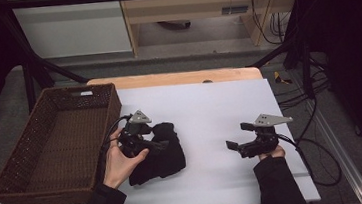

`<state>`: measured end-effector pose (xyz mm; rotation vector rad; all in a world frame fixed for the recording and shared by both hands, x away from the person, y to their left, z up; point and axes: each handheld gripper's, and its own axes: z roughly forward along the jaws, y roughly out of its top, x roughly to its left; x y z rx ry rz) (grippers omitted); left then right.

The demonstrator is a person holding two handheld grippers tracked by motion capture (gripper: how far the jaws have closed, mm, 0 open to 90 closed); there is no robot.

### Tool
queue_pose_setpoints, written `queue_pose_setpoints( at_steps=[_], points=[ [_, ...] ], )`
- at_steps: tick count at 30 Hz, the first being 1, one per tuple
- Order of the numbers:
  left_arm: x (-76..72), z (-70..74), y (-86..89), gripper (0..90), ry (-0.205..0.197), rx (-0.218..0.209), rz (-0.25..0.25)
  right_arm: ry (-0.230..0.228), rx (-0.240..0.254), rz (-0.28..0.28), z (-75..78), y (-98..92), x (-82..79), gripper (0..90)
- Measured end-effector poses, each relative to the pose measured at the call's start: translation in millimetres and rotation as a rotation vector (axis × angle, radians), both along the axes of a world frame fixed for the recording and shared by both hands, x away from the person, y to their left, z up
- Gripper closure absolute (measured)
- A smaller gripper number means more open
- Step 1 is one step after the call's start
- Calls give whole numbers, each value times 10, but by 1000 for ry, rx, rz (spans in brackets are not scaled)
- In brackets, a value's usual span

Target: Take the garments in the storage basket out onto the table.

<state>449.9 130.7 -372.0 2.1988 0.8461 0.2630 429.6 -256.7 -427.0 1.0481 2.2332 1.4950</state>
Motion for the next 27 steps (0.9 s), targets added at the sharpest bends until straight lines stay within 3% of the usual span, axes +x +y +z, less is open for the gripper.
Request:
queue_pose_setpoints(
  at_steps=[4,8,12,27],
  points=[
    [-30,63,16,99,5,-15,18,-1,1,1,0,1,1,37],
    [-63,130,39,88,-1,-16,33,2,3,0,1,0,0,37],
    [-96,204,89,82,-3,-52,31,3,1,0,2,-2,0,37],
    [-246,443,340,61,-72,-79,61,3,4,-1,5,-2,-3,37]
  ],
)
